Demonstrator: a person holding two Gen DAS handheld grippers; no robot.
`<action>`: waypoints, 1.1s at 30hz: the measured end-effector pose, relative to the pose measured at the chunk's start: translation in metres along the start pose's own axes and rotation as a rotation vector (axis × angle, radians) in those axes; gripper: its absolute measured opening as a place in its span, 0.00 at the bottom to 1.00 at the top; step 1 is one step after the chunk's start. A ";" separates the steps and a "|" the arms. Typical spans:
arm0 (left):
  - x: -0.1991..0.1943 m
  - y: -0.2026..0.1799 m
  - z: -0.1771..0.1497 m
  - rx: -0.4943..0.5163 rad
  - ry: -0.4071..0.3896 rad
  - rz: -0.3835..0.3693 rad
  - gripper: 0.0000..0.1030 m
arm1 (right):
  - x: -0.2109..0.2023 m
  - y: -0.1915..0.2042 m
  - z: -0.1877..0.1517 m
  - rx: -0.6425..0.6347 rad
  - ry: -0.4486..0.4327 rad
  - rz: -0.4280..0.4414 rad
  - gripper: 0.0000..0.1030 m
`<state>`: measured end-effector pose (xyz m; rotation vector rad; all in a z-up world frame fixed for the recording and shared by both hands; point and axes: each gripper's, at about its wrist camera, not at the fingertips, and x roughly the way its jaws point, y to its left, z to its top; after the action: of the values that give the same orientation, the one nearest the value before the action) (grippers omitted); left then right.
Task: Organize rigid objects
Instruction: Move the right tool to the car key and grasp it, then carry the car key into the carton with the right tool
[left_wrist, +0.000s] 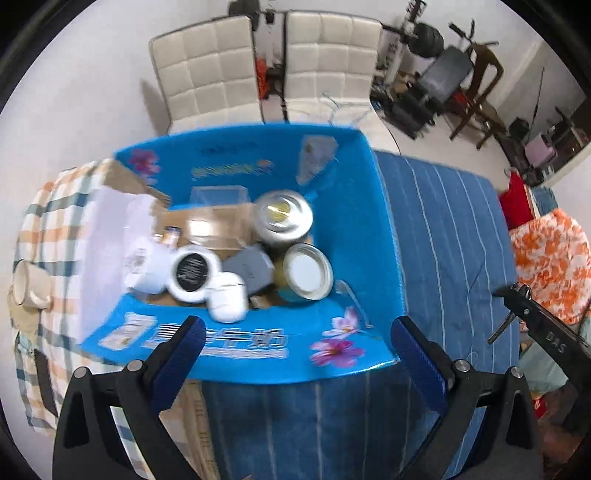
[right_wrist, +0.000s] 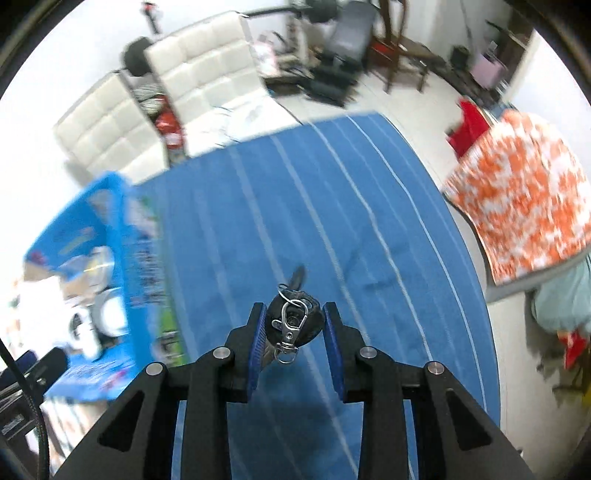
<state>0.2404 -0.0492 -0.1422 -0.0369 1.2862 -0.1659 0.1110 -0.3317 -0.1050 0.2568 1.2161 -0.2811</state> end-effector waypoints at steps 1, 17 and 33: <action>-0.008 0.008 0.001 -0.008 -0.016 0.009 1.00 | -0.012 0.015 0.001 -0.020 -0.013 0.032 0.32; 0.011 0.190 0.050 -0.177 -0.063 0.207 1.00 | 0.032 0.265 0.035 -0.259 0.136 0.421 0.32; 0.092 0.231 0.074 -0.094 0.076 0.078 1.00 | 0.145 0.374 0.056 -0.330 0.265 0.372 0.32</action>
<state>0.3599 0.1608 -0.2363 -0.0614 1.3681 -0.0397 0.3371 -0.0115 -0.2076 0.2313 1.4250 0.2842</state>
